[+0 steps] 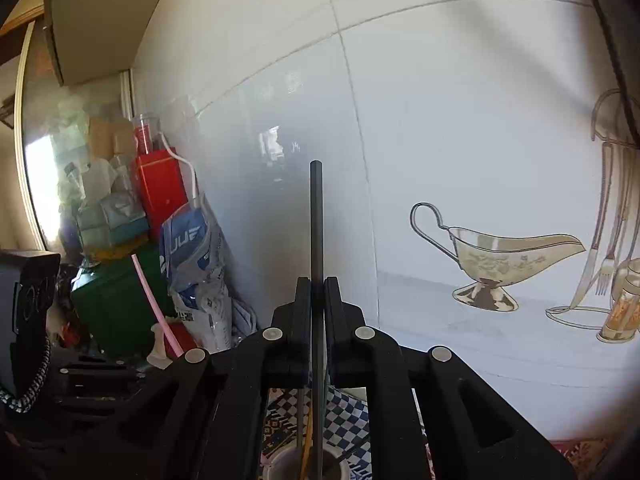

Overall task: Organize utensils
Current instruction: 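Lower the pink stick into the cup with the left tool while the right tool lowers the dark stick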

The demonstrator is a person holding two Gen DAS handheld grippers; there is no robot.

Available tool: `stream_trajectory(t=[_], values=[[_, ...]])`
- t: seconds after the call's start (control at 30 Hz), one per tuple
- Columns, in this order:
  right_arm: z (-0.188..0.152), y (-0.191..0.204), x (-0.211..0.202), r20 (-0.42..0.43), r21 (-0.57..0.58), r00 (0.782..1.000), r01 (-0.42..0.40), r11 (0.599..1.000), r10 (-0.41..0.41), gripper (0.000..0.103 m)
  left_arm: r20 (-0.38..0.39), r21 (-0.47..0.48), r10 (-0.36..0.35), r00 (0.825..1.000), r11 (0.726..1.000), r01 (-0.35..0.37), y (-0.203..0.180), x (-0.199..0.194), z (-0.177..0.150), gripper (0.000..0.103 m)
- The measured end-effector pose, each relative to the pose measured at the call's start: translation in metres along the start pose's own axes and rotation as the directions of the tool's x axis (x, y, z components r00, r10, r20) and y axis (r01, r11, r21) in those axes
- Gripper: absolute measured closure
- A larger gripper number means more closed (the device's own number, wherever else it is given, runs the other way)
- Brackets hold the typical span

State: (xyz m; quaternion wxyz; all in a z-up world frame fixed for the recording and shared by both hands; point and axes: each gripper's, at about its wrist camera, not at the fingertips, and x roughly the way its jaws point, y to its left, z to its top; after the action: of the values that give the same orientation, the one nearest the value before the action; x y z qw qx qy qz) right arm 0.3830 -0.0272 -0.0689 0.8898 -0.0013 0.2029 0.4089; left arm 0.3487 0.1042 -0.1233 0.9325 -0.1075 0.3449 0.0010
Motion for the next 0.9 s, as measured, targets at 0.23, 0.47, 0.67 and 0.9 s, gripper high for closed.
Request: stream_trajectory(t=[0.23,0.47,0.67,0.9], values=[[-0.002,-0.012,0.022,-0.068,0.021,0.987,-0.147,0.989,0.148,0.098,-0.04,-0.04,-0.003,0.999,0.999,0.001,0.01,0.017,-0.005,0.099],[0.002,-0.021,0.018,-0.129,0.035,0.971,-0.2,0.979,0.203,0.098,-0.057,-0.057,0.011,0.998,0.998,-0.014,0.015,0.026,-0.007,0.099],[-0.006,-0.028,-0.001,-0.103,-0.045,0.989,-0.116,0.992,0.111,0.098,-0.068,-0.052,-0.011,0.998,0.999,0.007,0.007,0.03,-0.01,0.099],[-0.031,-0.049,0.015,-0.086,-0.014,0.99,-0.113,0.993,0.111,0.098,-0.094,-0.039,-0.02,0.995,0.999,0.017,0.002,0.035,-0.016,0.099]])
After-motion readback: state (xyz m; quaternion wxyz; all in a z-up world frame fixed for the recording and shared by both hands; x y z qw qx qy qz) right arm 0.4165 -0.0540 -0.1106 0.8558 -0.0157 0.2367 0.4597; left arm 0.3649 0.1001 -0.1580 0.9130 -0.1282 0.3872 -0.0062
